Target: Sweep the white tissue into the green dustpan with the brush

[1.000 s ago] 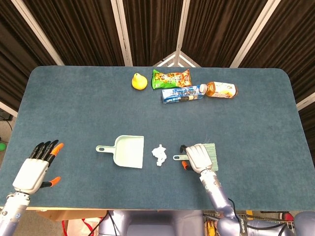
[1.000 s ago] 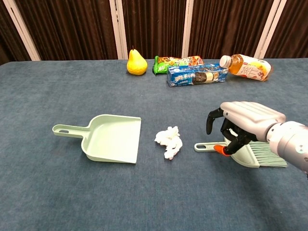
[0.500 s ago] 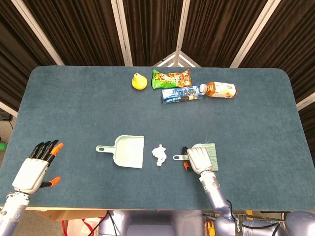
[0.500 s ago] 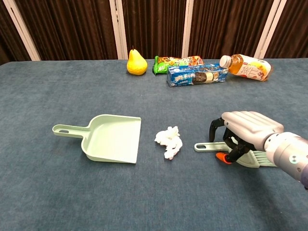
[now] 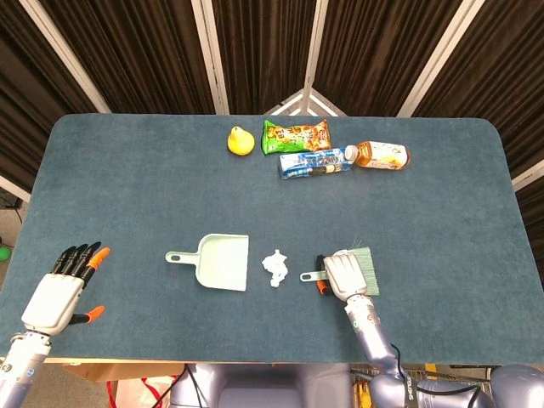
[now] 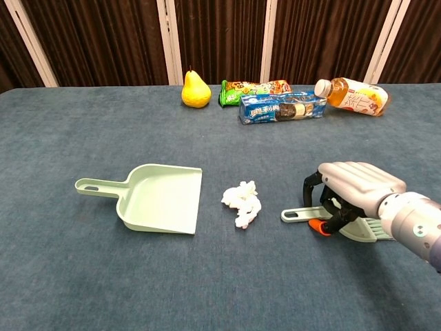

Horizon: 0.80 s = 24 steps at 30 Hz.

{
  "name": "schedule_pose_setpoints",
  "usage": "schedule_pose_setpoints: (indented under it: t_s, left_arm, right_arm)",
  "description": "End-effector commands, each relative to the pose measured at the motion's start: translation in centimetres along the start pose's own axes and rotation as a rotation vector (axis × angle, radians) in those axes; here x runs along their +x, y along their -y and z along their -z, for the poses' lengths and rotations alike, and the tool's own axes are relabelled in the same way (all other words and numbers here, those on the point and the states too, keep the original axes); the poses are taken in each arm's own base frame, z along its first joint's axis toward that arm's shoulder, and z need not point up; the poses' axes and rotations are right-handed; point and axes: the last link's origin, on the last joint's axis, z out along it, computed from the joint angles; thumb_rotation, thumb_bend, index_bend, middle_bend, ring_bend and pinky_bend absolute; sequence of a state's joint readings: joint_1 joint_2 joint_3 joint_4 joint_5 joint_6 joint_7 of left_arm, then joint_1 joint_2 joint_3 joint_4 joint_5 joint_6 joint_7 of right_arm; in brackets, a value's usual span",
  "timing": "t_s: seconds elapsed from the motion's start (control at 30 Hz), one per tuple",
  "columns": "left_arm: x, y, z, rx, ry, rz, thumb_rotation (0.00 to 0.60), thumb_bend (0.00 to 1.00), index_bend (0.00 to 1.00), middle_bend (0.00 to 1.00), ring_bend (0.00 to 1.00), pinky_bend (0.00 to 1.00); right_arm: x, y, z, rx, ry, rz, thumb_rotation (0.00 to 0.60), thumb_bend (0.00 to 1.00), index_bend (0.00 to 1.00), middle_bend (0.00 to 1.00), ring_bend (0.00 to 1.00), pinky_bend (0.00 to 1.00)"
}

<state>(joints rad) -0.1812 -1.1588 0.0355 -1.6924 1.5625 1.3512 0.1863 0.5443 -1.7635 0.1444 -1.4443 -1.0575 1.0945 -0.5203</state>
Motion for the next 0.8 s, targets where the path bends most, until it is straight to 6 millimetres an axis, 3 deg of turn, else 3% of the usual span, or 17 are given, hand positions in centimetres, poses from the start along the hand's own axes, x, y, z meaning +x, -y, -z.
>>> schedule_pose_setpoints:
  t_s: [0.03, 0.23, 0.37, 0.8]
  left_arm:
    - [-0.1, 0.0, 0.0, 0.002, 0.004, -0.004, 0.600, 0.00, 0.00, 0.00, 0.00, 0.00]
    - [-0.2, -0.2, -0.3, 0.002, 0.014, -0.033, 0.600, 0.00, 0.00, 0.00, 0.00, 0.00]
    - [-0.1, -0.9, -0.6, -0.012, 0.024, -0.050, 0.600, 0.00, 0.00, 0.00, 0.00, 0.00]
    - [1.6, -6.4, -4.7, -0.098, 0.026, -0.146, 0.600, 0.00, 0.00, 0.00, 0.00, 0.03]
  right_arm:
    - [1.1, 0.2, 0.0, 0.001, -0.018, -0.056, 0.600, 0.56, 0.87, 0.86, 0.92, 0.80]
    - [4.5, 0.8, -0.3, -0.037, -0.046, -0.269, 0.600, 0.56, 0.87, 0.86, 0.92, 0.80]
    - [6.9, 0.7, -0.4, -0.044, -0.068, -0.319, 0.600, 0.56, 0.87, 0.86, 0.92, 0.80]
    - [12.1, 0.1, 0.8, -0.028, -0.129, -0.446, 0.600, 0.57, 0.89, 0.87, 0.92, 0.80]
